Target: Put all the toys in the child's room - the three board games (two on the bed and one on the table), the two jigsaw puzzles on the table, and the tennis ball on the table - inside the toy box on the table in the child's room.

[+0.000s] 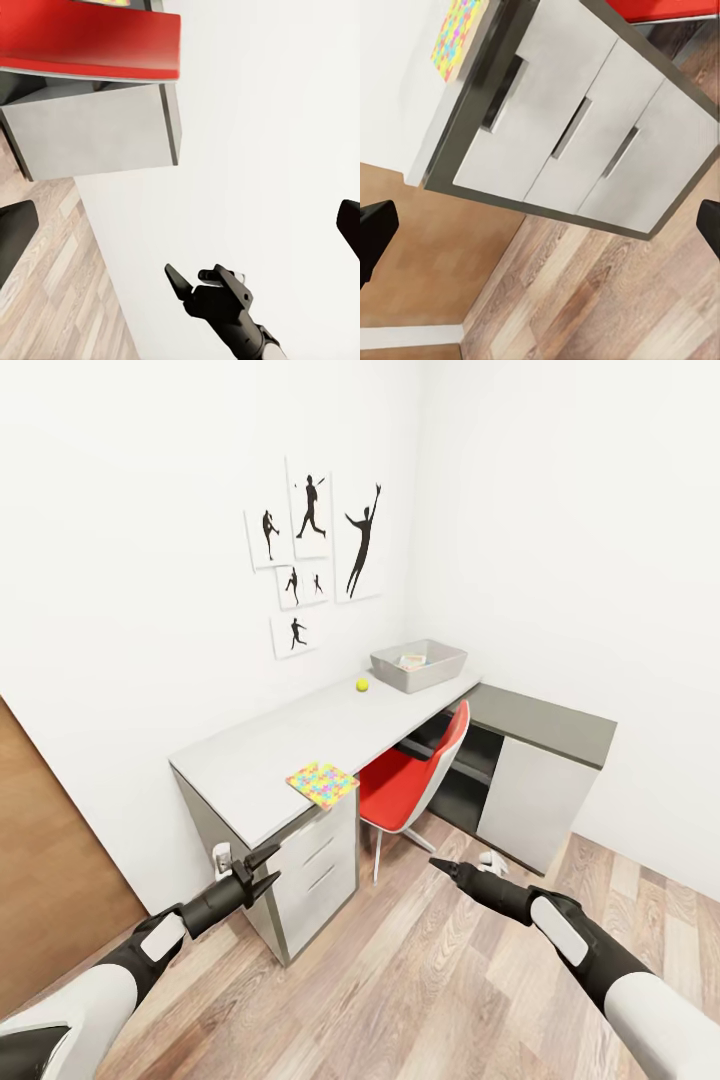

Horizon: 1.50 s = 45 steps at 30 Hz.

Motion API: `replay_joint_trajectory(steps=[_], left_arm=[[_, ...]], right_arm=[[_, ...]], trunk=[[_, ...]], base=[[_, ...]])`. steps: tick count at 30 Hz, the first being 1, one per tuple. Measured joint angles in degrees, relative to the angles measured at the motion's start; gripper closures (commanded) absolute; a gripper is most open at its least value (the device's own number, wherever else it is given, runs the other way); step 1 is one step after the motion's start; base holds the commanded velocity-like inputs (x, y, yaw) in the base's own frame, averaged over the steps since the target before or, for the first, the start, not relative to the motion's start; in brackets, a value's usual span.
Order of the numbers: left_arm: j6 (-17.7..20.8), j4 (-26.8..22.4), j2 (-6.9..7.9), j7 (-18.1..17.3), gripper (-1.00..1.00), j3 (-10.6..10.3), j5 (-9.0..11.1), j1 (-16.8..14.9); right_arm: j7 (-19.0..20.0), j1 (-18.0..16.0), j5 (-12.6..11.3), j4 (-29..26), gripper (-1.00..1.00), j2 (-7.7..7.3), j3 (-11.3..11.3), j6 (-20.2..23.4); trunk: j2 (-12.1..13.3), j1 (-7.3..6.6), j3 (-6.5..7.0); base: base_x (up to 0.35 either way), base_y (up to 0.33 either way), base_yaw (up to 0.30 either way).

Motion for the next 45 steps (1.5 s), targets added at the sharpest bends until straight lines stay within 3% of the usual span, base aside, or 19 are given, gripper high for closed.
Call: replay_joint_trajectory(steps=[29, 33, 42, 45], left_arm=[[-0.1, -0.2, -0.75, 0.1, -1.00, 0.1, 0.0, 0.0], [-0.3, -0.2, -1.78, 0.1, -1.00, 0.2, 0.0, 0.0], [-0.6, -0.2, -2.91, 0.1, -1.00, 3.7, -0.3, 0.0], [-3.5, -0.2, -3.68, 0.1, -1.00, 5.5, -0.4, 0.1]], right_arm=[[0.2, 0.0, -0.3, 0.0, -1.00, 0.21, -0.2, 0.0], [0.2, 0.0, -0.3, 0.1, -1.00, 0.19, -0.2, -0.1], [0.2, 0.0, -0.2, 0.4, -1.00, 0.27, -0.2, -0.3], [0.2, 0.0, -0.2, 0.5, -1.00, 0.30, -0.2, -0.4]], trunk=[[-11.6, 6.37, -5.21], [-13.2, 7.25, -5.93], [-16.9, 9.23, -7.55], [-18.1, 9.89, -8.09]], base=[[0.000, 0.000, 0.000], [0.000, 0.000, 0.000], [0.000, 0.000, 0.000], [0.000, 0.000, 0.000]])
